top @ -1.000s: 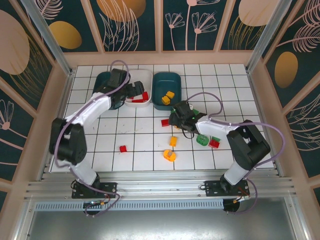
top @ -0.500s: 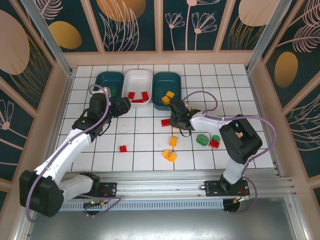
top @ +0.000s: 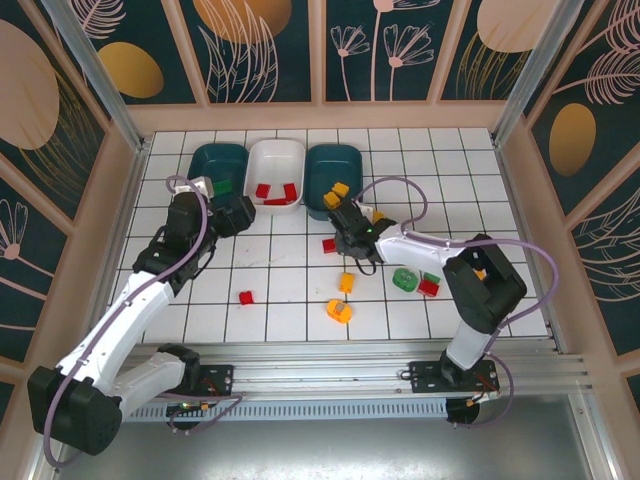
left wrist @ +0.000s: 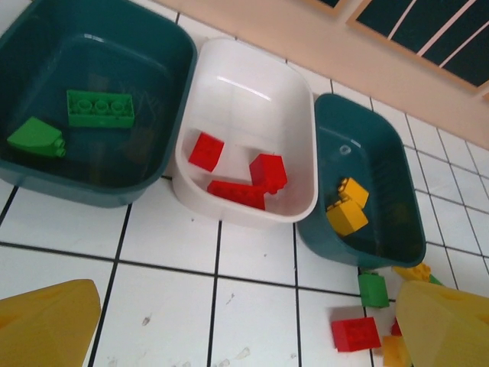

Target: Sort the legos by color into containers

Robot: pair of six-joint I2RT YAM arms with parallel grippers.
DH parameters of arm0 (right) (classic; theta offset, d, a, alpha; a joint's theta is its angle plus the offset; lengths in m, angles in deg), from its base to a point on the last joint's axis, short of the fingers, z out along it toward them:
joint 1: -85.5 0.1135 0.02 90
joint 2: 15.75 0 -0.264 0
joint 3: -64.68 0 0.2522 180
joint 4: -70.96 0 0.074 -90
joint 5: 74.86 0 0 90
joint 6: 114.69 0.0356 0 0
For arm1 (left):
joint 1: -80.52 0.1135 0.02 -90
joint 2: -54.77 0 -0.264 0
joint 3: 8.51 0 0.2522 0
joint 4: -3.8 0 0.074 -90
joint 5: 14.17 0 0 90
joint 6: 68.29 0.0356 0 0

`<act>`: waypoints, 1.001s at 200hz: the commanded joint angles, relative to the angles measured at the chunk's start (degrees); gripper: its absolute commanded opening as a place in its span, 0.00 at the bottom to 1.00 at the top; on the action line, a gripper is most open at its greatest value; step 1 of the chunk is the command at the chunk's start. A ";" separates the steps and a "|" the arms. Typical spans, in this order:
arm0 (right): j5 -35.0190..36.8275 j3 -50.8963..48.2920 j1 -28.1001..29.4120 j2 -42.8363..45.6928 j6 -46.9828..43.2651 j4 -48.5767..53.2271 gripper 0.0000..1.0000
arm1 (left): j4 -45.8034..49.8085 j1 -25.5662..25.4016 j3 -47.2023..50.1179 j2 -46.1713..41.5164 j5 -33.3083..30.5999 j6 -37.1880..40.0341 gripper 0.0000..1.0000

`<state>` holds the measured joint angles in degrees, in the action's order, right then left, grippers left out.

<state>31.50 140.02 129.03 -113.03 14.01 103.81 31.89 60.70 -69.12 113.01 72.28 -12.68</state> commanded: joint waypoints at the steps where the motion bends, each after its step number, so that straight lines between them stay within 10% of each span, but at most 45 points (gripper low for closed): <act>1: 4.15 6.04 0.12 3.95 -4.44 3.11 0.25 | -0.09 -0.13 1.70 1.20 3.43 -0.83 0.99; 165: -4.76 35.62 -10.92 -22.47 -17.90 2.93 0.26 | 1.63 -0.16 16.54 -6.57 13.37 -8.90 0.87; 200: -5.09 36.99 -10.84 -23.95 -16.93 3.28 0.41 | 4.75 -0.22 16.00 -6.22 16.40 -8.24 0.83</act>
<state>26.58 173.88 117.91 -135.98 -3.48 104.99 32.37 60.68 -53.10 106.56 86.14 -22.32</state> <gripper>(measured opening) 0.351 0.835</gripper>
